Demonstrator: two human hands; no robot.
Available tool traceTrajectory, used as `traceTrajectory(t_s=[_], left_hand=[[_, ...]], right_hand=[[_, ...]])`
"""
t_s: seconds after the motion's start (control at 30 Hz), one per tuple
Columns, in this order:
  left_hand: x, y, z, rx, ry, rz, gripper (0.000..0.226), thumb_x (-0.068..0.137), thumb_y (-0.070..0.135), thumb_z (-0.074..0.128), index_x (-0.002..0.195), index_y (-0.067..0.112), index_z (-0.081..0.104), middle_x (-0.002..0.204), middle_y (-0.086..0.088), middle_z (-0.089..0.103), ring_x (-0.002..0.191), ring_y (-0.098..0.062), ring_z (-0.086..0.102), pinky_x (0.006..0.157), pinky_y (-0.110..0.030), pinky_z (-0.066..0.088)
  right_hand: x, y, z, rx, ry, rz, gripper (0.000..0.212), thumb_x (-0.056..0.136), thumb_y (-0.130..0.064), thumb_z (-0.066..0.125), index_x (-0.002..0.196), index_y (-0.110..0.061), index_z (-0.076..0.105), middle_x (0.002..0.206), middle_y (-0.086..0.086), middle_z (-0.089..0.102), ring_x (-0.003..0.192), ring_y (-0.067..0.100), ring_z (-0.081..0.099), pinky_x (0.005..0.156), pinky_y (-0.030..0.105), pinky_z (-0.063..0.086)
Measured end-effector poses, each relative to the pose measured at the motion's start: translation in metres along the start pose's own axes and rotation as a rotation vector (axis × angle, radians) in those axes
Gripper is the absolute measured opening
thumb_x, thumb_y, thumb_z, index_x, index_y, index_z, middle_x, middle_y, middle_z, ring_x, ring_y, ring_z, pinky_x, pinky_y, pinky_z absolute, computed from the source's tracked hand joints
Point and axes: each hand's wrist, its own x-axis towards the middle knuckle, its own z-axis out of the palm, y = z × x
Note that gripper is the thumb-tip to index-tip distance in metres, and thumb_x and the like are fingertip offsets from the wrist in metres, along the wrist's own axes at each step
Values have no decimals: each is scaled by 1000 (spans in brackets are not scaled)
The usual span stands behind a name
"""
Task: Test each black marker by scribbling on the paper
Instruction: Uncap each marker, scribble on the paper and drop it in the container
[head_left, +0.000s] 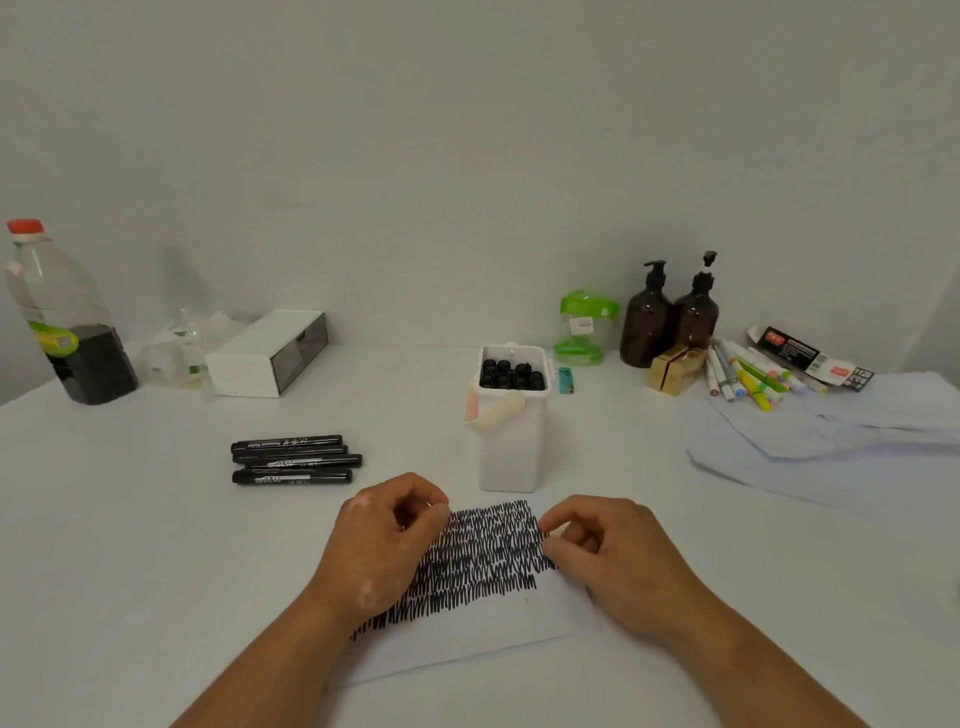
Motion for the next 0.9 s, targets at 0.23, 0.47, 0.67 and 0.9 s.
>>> traceTrajectory(t_s=[0.23, 0.47, 0.67, 0.9], left_hand=[[17, -12, -17, 121, 102, -84, 11, 90, 23, 67, 87, 33, 68, 71, 12, 66, 66, -2, 60, 57, -8, 43], [38, -59, -60, 785, 150, -113, 35, 93, 12, 56, 127, 16, 62, 127, -5, 61, 121, -28, 51, 98, -45, 43], [39, -74, -69, 990, 63, -71, 35, 96, 20, 48, 130, 26, 57, 128, 5, 58, 122, -22, 46, 101, -43, 32], [38, -71, -70, 980, -2, -18, 24, 99, 32, 50, 119, 33, 63, 112, 9, 62, 112, -18, 53, 96, -39, 32]], right_hand=[[0, 10, 1, 22, 7, -16, 14, 84, -26, 78, 77, -38, 76, 66, -12, 70, 53, 0, 53, 58, 13, 43], [4, 14, -2, 51, -27, -14, 12, 86, -30, 77, 76, -38, 75, 68, -12, 71, 54, 0, 55, 58, 15, 44], [4, 16, -2, 99, -47, -12, 11, 85, -34, 77, 80, -43, 74, 69, -7, 71, 52, 0, 52, 56, 14, 43], [3, 16, -2, 87, -53, 0, 11, 85, -36, 77, 83, -46, 73, 69, -9, 71, 54, -1, 53, 60, 19, 46]])
